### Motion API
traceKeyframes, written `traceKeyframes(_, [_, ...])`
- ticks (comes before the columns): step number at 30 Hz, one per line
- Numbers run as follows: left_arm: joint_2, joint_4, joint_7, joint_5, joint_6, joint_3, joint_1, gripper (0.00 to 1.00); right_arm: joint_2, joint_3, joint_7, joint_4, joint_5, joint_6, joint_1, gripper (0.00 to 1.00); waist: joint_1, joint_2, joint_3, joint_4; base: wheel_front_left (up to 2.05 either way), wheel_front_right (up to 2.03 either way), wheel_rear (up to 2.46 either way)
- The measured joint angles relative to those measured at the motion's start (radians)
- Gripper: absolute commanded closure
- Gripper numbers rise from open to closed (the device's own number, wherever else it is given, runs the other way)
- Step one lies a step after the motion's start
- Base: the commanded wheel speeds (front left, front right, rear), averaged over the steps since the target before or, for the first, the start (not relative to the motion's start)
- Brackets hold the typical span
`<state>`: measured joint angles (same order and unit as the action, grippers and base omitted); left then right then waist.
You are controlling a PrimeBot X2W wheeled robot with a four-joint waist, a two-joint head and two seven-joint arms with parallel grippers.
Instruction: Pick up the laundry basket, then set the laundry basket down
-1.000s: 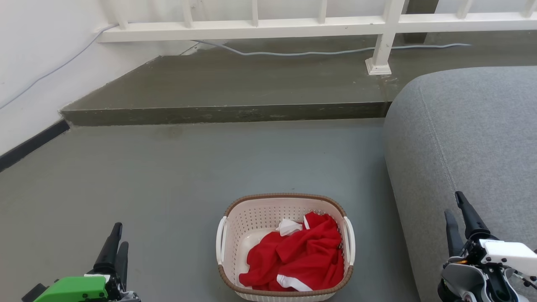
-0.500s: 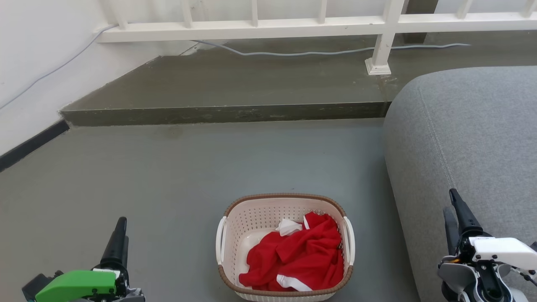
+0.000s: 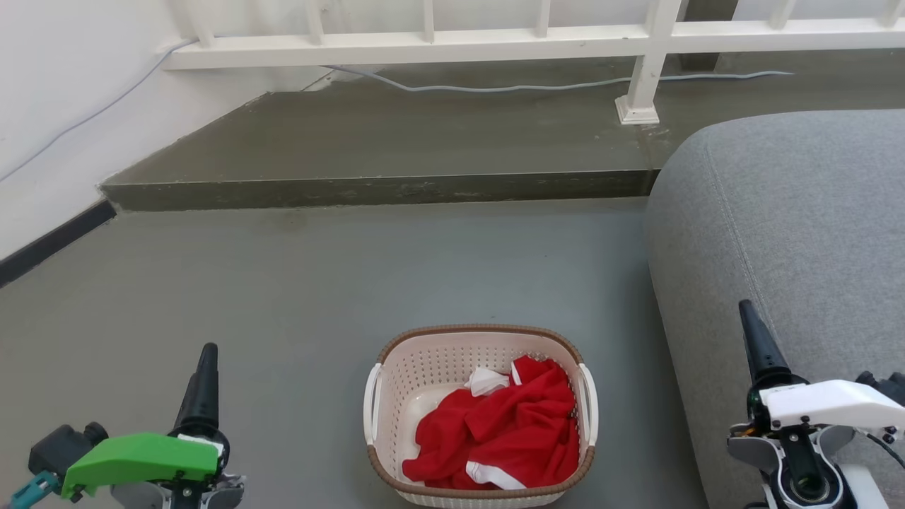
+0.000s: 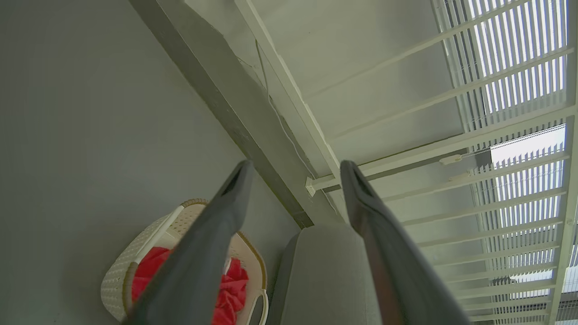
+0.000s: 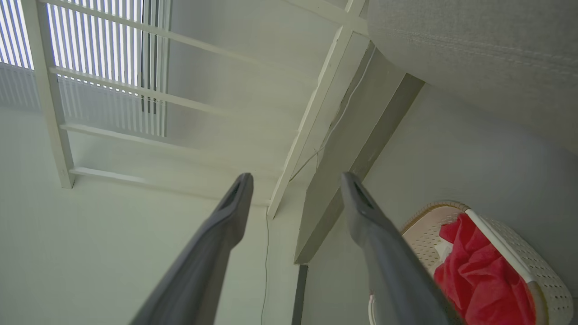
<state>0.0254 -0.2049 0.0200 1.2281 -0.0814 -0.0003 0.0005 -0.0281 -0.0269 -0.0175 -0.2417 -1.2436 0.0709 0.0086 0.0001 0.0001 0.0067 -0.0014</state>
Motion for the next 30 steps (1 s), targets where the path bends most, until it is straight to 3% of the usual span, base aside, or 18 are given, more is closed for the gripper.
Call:
traceKeyframes(16, [0.032,0.089,0.051,-0.392,0.055,-0.086,0.000,0.00,-0.003,0.085,-0.052,0.059,0.255,-0.049,0.000,0.00,0.0000,0.0000,0.008,0.000,0.00,0.00,0.00])
traceKeyframes(30, [0.033,0.128,0.094,-0.625,0.098,-0.138,0.005,0.00,-0.005,0.143,-0.096,0.107,0.428,-0.086,0.001,0.00,0.0000,0.0000,0.016,0.000,0.00,0.00,0.00])
